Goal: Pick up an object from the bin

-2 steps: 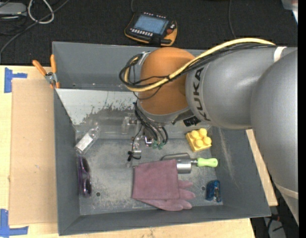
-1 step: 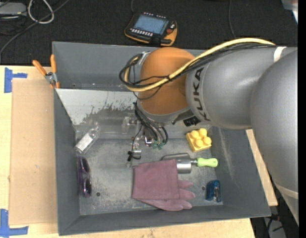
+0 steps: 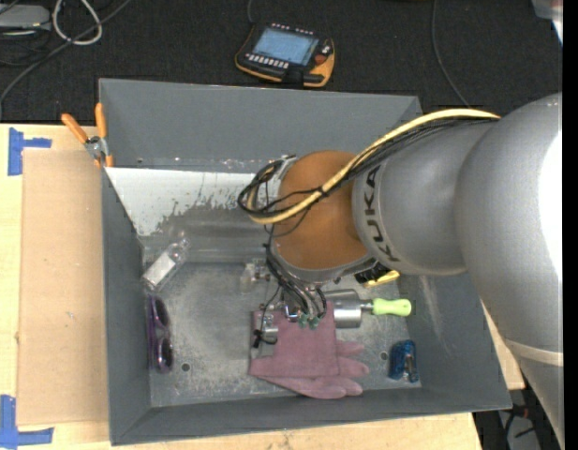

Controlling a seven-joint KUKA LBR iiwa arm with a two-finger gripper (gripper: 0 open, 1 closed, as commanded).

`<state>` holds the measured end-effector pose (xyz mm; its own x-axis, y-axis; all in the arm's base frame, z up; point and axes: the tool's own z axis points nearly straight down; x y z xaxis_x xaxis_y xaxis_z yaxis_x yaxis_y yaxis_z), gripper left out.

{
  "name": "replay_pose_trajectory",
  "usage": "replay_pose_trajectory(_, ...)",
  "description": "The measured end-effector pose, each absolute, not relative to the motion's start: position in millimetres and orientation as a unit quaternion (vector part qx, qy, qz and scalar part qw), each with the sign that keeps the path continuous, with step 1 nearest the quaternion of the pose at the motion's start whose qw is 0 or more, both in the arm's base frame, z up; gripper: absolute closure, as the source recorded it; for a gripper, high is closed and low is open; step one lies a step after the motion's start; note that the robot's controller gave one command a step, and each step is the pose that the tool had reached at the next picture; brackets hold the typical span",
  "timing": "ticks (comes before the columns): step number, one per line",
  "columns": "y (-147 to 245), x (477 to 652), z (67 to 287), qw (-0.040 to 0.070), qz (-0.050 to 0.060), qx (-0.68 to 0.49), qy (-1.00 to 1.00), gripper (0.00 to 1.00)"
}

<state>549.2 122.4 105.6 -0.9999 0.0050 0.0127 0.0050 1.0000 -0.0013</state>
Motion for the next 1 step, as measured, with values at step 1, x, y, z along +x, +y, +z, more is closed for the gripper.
replay_pose_trajectory(1, 115.2, 560.9, 98.1, -0.002, -0.001, 0.025, -1.000, 0.00)
